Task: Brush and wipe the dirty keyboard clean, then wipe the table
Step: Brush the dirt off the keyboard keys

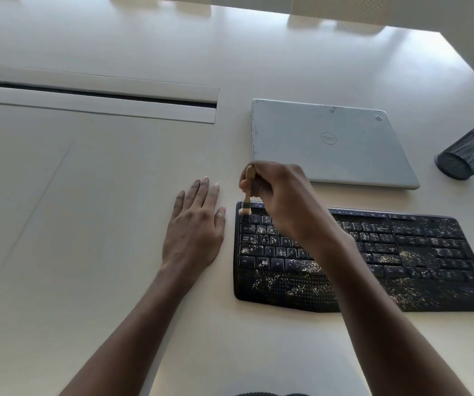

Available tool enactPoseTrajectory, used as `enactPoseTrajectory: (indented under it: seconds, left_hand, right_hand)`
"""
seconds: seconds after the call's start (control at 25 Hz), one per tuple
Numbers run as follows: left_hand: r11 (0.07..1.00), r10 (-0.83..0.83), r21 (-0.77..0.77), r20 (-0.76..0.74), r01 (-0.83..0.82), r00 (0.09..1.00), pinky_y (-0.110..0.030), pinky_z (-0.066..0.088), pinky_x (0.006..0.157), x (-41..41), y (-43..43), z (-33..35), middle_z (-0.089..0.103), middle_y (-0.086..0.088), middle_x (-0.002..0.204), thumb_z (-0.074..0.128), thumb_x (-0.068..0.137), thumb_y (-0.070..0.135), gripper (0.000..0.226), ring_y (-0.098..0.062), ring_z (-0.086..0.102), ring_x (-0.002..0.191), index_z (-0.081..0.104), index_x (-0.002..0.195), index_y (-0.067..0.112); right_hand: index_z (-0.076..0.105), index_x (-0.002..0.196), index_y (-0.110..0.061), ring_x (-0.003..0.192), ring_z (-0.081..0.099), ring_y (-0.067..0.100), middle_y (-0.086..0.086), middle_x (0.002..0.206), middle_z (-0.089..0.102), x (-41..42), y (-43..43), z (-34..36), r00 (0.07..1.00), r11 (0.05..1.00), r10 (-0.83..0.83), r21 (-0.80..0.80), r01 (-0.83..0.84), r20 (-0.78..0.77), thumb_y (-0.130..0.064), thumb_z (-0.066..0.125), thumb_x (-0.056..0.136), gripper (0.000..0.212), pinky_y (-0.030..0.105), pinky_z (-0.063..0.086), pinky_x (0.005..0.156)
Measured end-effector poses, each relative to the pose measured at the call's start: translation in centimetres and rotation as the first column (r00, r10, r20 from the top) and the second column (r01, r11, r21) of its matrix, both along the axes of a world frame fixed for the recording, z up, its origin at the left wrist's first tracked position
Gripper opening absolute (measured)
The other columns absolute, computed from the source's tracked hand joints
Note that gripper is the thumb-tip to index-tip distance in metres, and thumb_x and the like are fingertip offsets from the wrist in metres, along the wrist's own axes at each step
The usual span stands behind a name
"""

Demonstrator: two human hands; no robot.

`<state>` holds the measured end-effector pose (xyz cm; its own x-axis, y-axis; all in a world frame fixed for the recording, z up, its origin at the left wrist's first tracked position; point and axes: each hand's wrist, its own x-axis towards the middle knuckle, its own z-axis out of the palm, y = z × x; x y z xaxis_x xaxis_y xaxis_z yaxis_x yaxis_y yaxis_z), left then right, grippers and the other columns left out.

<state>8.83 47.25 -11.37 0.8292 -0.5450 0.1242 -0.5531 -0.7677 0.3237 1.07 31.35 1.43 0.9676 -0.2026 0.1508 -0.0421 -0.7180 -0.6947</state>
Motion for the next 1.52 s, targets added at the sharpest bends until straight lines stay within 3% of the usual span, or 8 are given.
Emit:
enactPoseTrajectory:
  seconds: [0.12, 0.32, 0.52, 0.72, 0.88, 0.96, 1.12, 1.52]
  left_hand:
    - [1.0, 0.0, 0.001, 0.004, 0.0, 1.0, -0.04, 0.008, 0.132, 0.0, 0.0, -0.1, 0.025, -0.006, 0.172, 0.027, 0.106, 0.041, 0.063, -0.017, 0.016, 0.161, 0.033, 0.164, 0.017]
    - [1.0, 0.005, -0.01, 0.004, -0.005, 1.0, -0.041, 0.011, 0.132, -0.1, -0.1, -0.1, 0.026, -0.006, 0.172, 0.028, 0.106, 0.041, 0.063, -0.017, 0.016, 0.161, 0.032, 0.164, 0.017]
    - [1.0, 0.005, -0.005, 0.011, -0.004, 1.0, -0.041, 0.011, 0.132, -0.1, -0.1, -0.1, 0.027, -0.006, 0.172, 0.028, 0.106, 0.041, 0.062, -0.017, 0.017, 0.161, 0.033, 0.163, 0.017]
    - [1.0, 0.008, -0.005, 0.009, -0.008, 1.0, -0.041, 0.011, 0.132, 0.0, -0.2, -0.2, 0.026, -0.006, 0.172, 0.028, 0.106, 0.041, 0.063, -0.017, 0.017, 0.161, 0.032, 0.163, 0.017]
    - [1.0, 0.01, -0.005, 0.009, -0.01, 1.0, -0.041, 0.011, 0.132, 0.0, -0.1, -0.1, 0.027, -0.006, 0.172, 0.029, 0.106, 0.041, 0.062, -0.017, 0.017, 0.161, 0.033, 0.163, 0.017]
    - [1.0, 0.008, -0.007, 0.01, -0.008, 1.0, -0.041, 0.011, 0.132, -0.1, -0.2, -0.1, 0.027, -0.006, 0.172, 0.03, 0.106, 0.041, 0.062, -0.017, 0.017, 0.161, 0.033, 0.163, 0.017]
    - [1.0, 0.012, -0.009, 0.007, -0.012, 1.0, -0.042, 0.011, 0.132, 0.0, -0.1, -0.2, 0.027, -0.007, 0.172, 0.032, 0.107, 0.04, 0.061, -0.018, 0.018, 0.161, 0.034, 0.163, 0.016]
    - [1.0, 0.015, -0.02, 0.003, -0.015, 1.0, -0.04, 0.01, 0.132, -0.1, -0.1, -0.1, 0.028, -0.006, 0.172, 0.03, 0.105, 0.041, 0.063, -0.017, 0.017, 0.161, 0.034, 0.163, 0.017]
  right_hand:
    - [0.068, 0.093, -0.006, 0.084, 0.073, 0.018, 0.005, 0.093, 0.074, -0.3, -0.9, 0.4, 0.992, 0.996, -0.067, -0.073, 0.059, -0.109, -0.008, 0.059, 0.103, 0.013, 0.032, 0.061, 0.071]
    - [0.069, 0.094, -0.005, 0.079, 0.072, 0.013, 0.002, 0.091, 0.073, -0.3, -0.5, 1.4, 0.996, 0.996, -0.083, 0.031, 0.085, -0.045, -0.003, 0.06, 0.102, 0.013, 0.004, 0.047, 0.056]
    - [0.07, 0.093, -0.01, 0.08, 0.072, 0.008, -0.002, 0.089, 0.074, 0.1, -0.8, 0.5, 0.991, 0.997, -0.072, -0.038, 0.068, -0.111, -0.008, 0.061, 0.103, 0.013, 0.03, 0.061, 0.068]
    - [0.066, 0.087, -0.005, 0.051, 0.057, -0.005, 0.005, 0.068, 0.067, -1.7, -1.1, 1.6, 0.985, 0.985, -0.173, -0.007, 0.173, -0.024, -0.018, 0.061, 0.103, 0.021, 0.006, 0.043, 0.05]
    - [0.063, 0.087, -0.009, 0.064, 0.072, 0.002, 0.003, 0.081, 0.075, -2.6, 0.1, 0.0, 0.972, 0.967, -0.228, 0.127, 0.22, 0.055, -0.018, 0.058, 0.105, 0.021, 0.032, 0.062, 0.067]
    - [0.064, 0.09, -0.007, 0.066, 0.073, 0.003, 0.006, 0.091, 0.077, -3.1, 0.4, -0.9, 0.968, 0.96, -0.24, 0.164, 0.227, 0.066, -0.017, 0.058, 0.105, 0.019, 0.027, 0.062, 0.066]
    - [0.064, 0.085, -0.009, 0.065, 0.072, 0.014, 0.004, 0.073, 0.072, -4.0, 0.6, -1.4, 0.966, 0.955, -0.249, 0.179, 0.235, 0.062, -0.02, 0.058, 0.105, 0.023, 0.045, 0.062, 0.065]
    - [0.068, 0.092, -0.01, 0.069, 0.074, 0.0, -0.005, 0.073, 0.074, -3.3, 1.4, -1.6, 0.953, 0.946, -0.281, 0.201, 0.255, 0.113, -0.019, 0.058, 0.106, 0.019, 0.03, 0.062, 0.068]
